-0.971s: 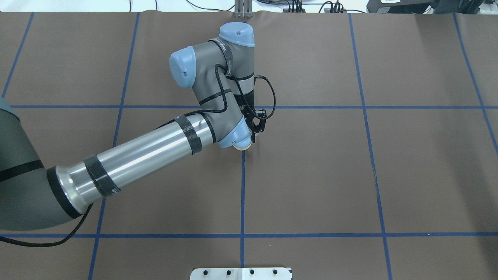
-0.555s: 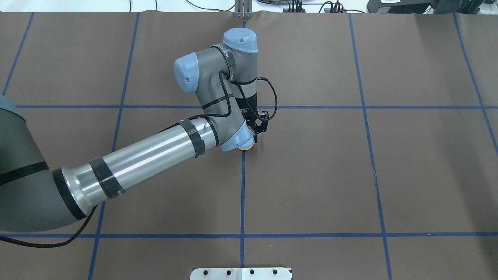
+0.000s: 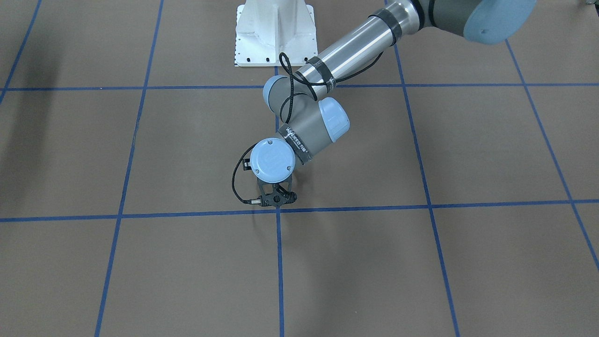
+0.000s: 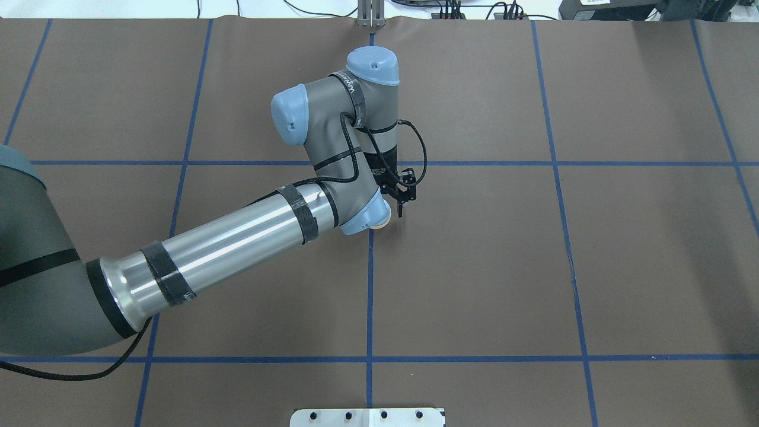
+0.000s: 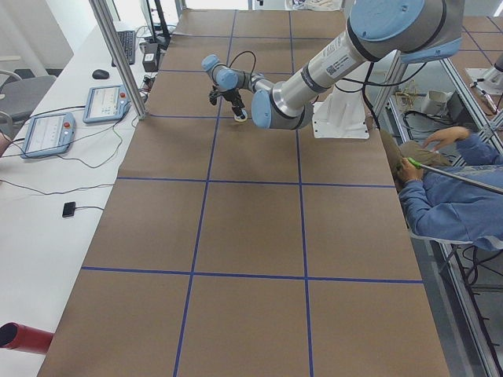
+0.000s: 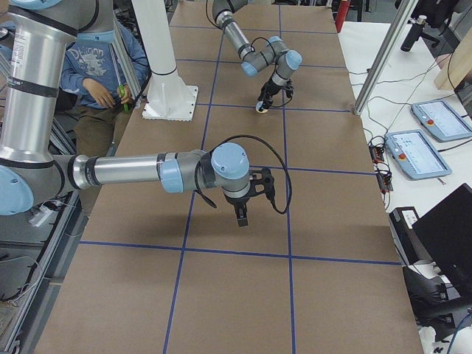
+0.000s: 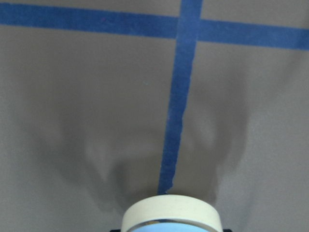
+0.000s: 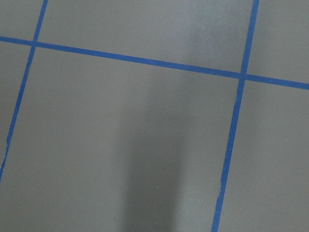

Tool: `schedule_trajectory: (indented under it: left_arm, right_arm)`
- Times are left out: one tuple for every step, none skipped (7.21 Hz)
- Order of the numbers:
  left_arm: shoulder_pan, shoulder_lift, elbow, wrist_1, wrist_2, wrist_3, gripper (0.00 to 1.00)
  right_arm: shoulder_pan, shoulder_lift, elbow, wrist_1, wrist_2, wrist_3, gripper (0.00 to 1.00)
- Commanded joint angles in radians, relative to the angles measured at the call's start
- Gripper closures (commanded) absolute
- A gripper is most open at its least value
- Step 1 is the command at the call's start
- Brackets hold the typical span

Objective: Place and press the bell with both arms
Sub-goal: 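Lower the bell onto the grid crossing and open the left gripper, then withdraw the left arm while the right arm reaches toward the bell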

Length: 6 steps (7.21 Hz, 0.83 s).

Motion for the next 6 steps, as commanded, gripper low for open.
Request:
schedule_trajectory:
  left_arm:
    - [-0.054, 0.010, -0.107, 0.047, -0.003, -0.005, 0.01]
    - [-0.074, 0.065, -0.239, 0.136, -0.004, -0.003, 0.01]
    - [-0.095, 0.188, -0.407, 0.153, -0.007, 0.007, 0.01]
    - [-0.117, 0.335, -0.580, 0.146, -0.008, 0.041, 0.01]
    - [-0.149, 0.460, -0.729, 0.141, -0.008, 0.114, 0.01]
    - [-0.196, 0.563, -0.828, 0.140, -0.009, 0.156, 0.01]
  right_arm:
    - [-0.020, 0.031, 0.001, 0.000, -0.002, 0.003, 0.00]
    - [-0.036, 0.057, 0.012, 0.016, 0.004, 0.003, 0.00]
    - [-0.081, 0.061, 0.012, 0.074, 0.001, 0.015, 0.00]
    - [-0.146, 0.079, 0.023, 0.111, -0.002, 0.187, 0.00]
    - [-0.242, 0.108, 0.026, 0.213, -0.028, 0.409, 0.00]
    - [-0.351, 0.139, 0.027, 0.279, -0.097, 0.596, 0.00]
